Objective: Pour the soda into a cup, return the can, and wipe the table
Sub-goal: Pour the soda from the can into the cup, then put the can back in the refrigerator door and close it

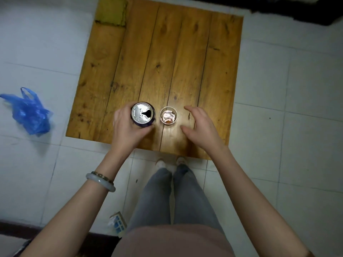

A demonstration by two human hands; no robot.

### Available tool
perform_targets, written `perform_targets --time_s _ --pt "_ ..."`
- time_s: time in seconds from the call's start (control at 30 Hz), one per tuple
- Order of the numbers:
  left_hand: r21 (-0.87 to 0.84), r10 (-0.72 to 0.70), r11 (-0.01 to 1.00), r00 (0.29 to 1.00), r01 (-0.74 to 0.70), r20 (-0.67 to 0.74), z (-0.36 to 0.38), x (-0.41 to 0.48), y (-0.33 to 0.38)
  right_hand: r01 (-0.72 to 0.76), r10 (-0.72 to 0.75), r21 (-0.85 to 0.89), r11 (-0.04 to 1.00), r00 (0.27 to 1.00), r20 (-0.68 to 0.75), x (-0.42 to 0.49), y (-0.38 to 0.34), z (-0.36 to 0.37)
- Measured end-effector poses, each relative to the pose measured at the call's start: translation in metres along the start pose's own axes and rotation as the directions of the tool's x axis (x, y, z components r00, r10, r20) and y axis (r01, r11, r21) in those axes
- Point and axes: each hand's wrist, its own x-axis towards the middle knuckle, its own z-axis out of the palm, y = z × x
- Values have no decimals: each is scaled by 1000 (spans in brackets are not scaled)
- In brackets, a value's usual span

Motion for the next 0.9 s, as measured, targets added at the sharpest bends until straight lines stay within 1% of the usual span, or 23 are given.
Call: perform_targets --time_s 0.1,0.2,0.33,0.43,0.53,0.6,0.77,0.9 --pt "-10 84 996 996 -84 43 -14 -19 24 25 -26 -18 1000 999 -26 -28 -23 -18" --pt "-17 178 984 978 -177 112 -22 -36 44 18 -18 8 1000 997 -76 -60 -39 -37" --pt "-14 341 938 916 -346 212 -19 -55 76 -51 55 26 998 984 -167 -106 -45 -63" --pt "-36 436 894 846 -447 307 -7 -66 104 -123 124 20 992 954 -274 -143 -36 -82" --pt "-65 516 843 769 -534 379 13 -76 134 -223 221 38 974 902 -372 -181 -20 -101" --pt "-91 553 813 713 -575 431 28 -87 160 -291 284 49 955 862 -421 -206 -7 -114" --pt "-198 668 698 524 -688 528 79 -126 218 -430 417 106 897 739 -529 -278 37 -140" --pt "-252 705 638 421 -728 570 125 -173 257 -497 500 178 849 649 -573 -337 70 -157"
